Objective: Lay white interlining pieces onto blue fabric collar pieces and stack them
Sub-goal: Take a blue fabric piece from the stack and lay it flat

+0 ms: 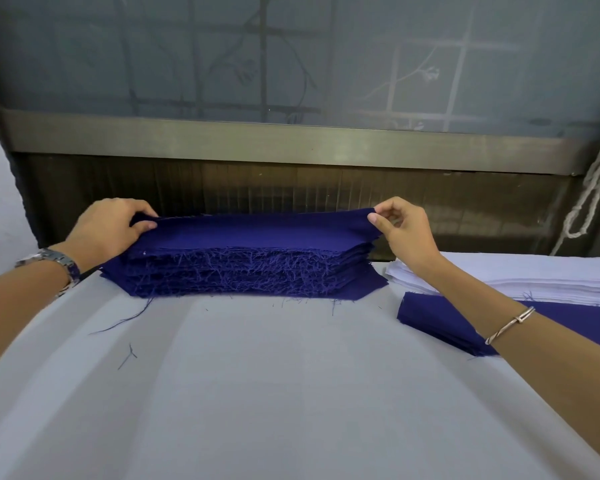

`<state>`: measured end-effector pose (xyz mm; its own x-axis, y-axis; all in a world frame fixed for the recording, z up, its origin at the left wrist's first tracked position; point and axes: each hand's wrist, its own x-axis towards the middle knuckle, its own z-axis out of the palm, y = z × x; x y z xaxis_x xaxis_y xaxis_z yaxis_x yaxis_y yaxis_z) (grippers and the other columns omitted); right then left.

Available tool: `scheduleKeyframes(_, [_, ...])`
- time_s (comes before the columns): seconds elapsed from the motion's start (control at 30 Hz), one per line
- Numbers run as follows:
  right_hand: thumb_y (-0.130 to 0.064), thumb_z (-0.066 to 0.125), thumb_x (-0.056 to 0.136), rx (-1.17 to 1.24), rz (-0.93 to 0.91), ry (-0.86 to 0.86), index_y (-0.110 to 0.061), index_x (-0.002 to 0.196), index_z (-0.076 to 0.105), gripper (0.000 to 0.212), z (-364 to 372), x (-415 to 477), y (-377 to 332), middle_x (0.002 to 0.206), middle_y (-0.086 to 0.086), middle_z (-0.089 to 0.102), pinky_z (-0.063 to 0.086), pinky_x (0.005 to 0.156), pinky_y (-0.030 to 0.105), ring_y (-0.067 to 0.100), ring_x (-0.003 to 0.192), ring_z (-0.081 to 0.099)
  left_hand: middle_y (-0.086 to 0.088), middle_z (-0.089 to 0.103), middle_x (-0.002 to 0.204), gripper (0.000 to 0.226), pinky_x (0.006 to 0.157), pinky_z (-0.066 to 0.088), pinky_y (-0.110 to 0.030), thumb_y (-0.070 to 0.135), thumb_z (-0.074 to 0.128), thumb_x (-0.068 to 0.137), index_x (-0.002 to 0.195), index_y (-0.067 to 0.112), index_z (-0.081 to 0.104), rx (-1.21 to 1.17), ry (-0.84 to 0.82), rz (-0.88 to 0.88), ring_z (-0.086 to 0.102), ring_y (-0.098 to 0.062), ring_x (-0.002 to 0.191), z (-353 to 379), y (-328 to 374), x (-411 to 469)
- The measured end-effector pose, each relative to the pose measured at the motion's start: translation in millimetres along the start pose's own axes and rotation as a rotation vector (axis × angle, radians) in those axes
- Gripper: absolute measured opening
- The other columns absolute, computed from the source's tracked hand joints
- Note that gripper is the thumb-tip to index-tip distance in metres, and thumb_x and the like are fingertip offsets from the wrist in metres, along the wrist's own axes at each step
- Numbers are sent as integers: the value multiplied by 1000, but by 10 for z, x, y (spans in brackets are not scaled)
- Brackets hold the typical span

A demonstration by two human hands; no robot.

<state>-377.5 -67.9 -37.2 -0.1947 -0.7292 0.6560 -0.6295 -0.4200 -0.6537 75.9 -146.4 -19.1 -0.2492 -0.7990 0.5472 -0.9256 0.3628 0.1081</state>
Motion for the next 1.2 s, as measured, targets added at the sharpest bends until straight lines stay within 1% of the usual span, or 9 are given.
scheduleKeyframes(0.13, [-11,66,95,6,12,15,-12,100,66,5,-30,41,-30,90,-1,65,49,75,19,7,82,58,-16,69,87,20,72,51,-45,17,62,96,112,9,71,48,111,-80,60,-31,77,-96,-155,-99])
scheduleKeyframes(0.27, [-10,66,95,49,12,28,-14,99,65,5,-116,75,-109,90,-1,66,51,75,20,9,83,60,-13,66,80,20,69,51,-45,18,61,97,111,6,70,-25,228,-102,58,-28,73,-223,-182,-120])
scheduleKeyframes(0.47, [-4,66,94,188,159,2,-18,87,61,17,-536,119,-273,90,6,65,56,54,18,12,79,66,-17,71,92,25,80,54,-48,24,61,96,110,5,68,-154,172,-61,66,-32,84,-473,-34,-53])
scheduleKeyframes(0.6, [-7,68,93,103,252,-34,-17,86,62,14,-967,89,-262,87,6,68,56,53,14,12,79,66,-2,70,82,25,79,46,-32,34,64,94,89,10,69,-295,106,-85,64,-17,76,-606,199,-27])
scheduleKeyframes(0.7, [-7,69,91,80,359,-120,-13,88,64,7,-1289,23,-202,88,10,68,58,56,15,16,76,66,6,74,72,25,69,48,-23,39,63,90,83,16,71,-461,-37,-90,69,-10,70,-635,392,-72])
scheduleKeyframes(0.8, [-10,68,90,40,427,-189,-11,91,69,2,-1580,-71,-130,93,8,69,57,54,15,18,80,63,8,77,80,26,64,53,-19,41,61,83,89,18,73,-600,-228,-106,73,-8,72,-614,540,-157])
scheduleKeyframes(0.9, [-14,74,76,11,534,-335,-5,89,73,16,-1886,-209,-27,84,9,70,56,52,17,16,69,64,2,76,81,32,59,56,-20,46,67,70,82,19,77,-681,-428,-141,72,-10,69,-554,610,-243])
scheduleKeyframes(1.0, [-19,83,60,-33,653,-586,-1,79,74,28,-2111,-383,112,71,14,64,56,55,20,13,54,60,-4,68,69,38,54,54,-19,53,72,63,75,17,77,-708,-640,-190,62,-11,57,-460,655,-375])
scheduleKeyframes(1.2, [-23,91,64,-78,776,-806,-4,77,73,29,-2338,-716,490,72,20,56,51,54,22,17,54,55,-2,64,62,47,48,43,-16,56,75,68,88,13,79,-657,-936,-233,55,-5,52,-275,810,-668])
